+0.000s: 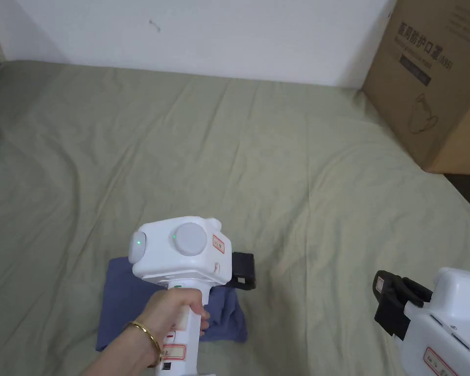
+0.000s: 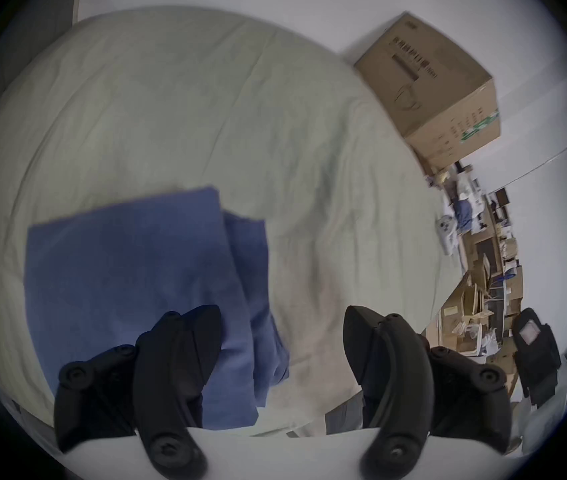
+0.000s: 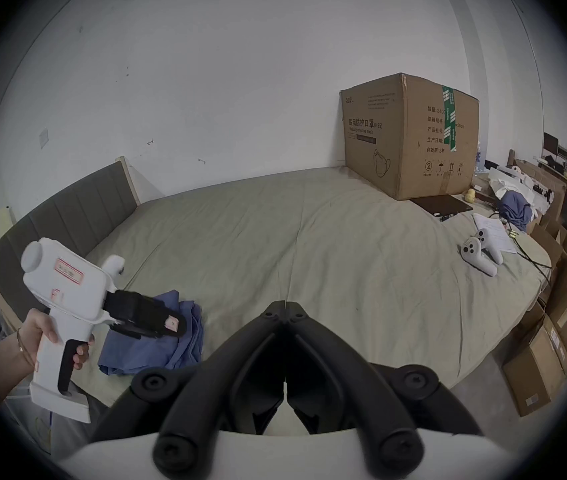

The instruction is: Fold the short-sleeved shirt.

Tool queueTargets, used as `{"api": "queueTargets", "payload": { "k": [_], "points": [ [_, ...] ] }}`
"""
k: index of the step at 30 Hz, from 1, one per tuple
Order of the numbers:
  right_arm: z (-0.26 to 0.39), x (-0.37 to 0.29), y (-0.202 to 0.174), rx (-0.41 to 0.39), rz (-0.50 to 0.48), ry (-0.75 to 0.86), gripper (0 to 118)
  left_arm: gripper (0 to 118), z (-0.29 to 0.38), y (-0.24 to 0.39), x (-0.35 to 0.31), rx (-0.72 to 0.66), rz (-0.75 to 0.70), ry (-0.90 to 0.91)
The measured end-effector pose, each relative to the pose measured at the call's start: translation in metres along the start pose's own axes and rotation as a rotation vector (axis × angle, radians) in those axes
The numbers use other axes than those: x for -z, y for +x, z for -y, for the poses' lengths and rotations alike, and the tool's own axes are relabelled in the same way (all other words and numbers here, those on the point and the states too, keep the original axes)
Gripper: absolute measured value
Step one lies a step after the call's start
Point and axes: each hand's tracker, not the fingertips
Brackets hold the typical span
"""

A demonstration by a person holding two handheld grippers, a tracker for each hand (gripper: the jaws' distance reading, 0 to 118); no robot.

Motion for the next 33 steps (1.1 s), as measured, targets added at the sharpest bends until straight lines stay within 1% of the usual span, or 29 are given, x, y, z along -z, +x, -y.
{"api": "queueTargets", "payload": {
  "k": [1, 3, 5, 6, 8, 9, 10, 12, 14, 15, 18, 19, 22, 24, 25, 26, 29, 31, 33],
  "points": [
    [0.002, 0.003, 0.002, 0.002, 0.000, -0.001, 0, 76, -0.001, 0.000, -0.011, 0.044, -0.009, 0.050],
    [0.002, 0.005, 0.001, -0.007, 0.002, -0.001, 0, 75, -0.005, -0.001, -0.030, 0.116, -0.071, 0.145],
    [0.001, 0.005, -0.003, -0.014, -0.006, 0.003, 0, 71, -0.006, -0.003, -0.047, 0.150, -0.134, 0.238],
    [0.001, 0.005, -0.005, -0.014, -0.009, 0.006, 0, 56, -0.004, -0.006, -0.052, 0.150, -0.157, 0.287],
    [0.000, 0.005, -0.008, -0.015, -0.023, 0.011, 0, 13, -0.001, -0.008, -0.053, 0.154, -0.221, 0.348],
    [0.000, 0.006, -0.009, -0.018, -0.026, 0.012, 0, 4, 0.005, -0.008, -0.048, 0.159, -0.271, 0.346],
    [0.000, 0.006, -0.011, -0.022, -0.028, 0.012, 0, 4, 0.012, -0.009, -0.043, 0.172, -0.283, 0.343],
    [0.000, 0.006, -0.013, -0.029, -0.033, 0.011, 0, 3, 0.026, -0.007, -0.025, 0.166, -0.250, 0.245],
    [-0.002, 0.004, -0.016, -0.031, -0.034, 0.008, 0, 3, 0.044, -0.008, -0.005, 0.151, -0.185, 0.170],
    [-0.001, 0.004, -0.016, -0.031, -0.034, 0.006, 0, 3, 0.051, -0.006, 0.005, 0.156, -0.186, 0.140],
    [-0.001, 0.004, -0.014, -0.033, -0.034, 0.005, 0, 3, 0.068, -0.001, 0.040, 0.227, -0.283, 0.066],
    [-0.002, 0.003, -0.014, -0.034, -0.034, 0.007, 0, 3, 0.071, -0.002, 0.050, 0.231, -0.296, 0.039],
    [-0.005, -0.003, -0.018, -0.040, -0.035, 0.020, 0, 3, 0.066, 0.001, 0.036, 0.211, -0.260, 0.077],
    [-0.007, -0.003, -0.021, -0.044, -0.043, 0.025, 0, 3, 0.056, -0.001, 0.012, 0.169, -0.130, 0.084],
    [-0.010, -0.004, -0.026, -0.049, -0.048, 0.024, 0, 3, 0.053, 0.000, -0.005, 0.150, -0.074, 0.136],
    [-0.011, -0.003, -0.029, -0.054, -0.053, 0.023, 0, 3, 0.052, 0.004, -0.021, 0.154, -0.067, 0.209],
    [-0.018, -0.003, -0.045, -0.076, -0.082, 0.042, 0, 3, 0.051, 0.014, -0.077, 0.241, -0.157, 0.500],
    [-0.024, -0.003, -0.059, -0.072, -0.119, 0.079, 0, 3, 0.057, 0.016, -0.110, 0.288, -0.236, 0.691],
    [-0.030, 0.001, -0.073, -0.074, -0.148, 0.101, 0, 3, 0.064, 0.013, -0.132, 0.279, -0.320, 0.811]
  ]
}}
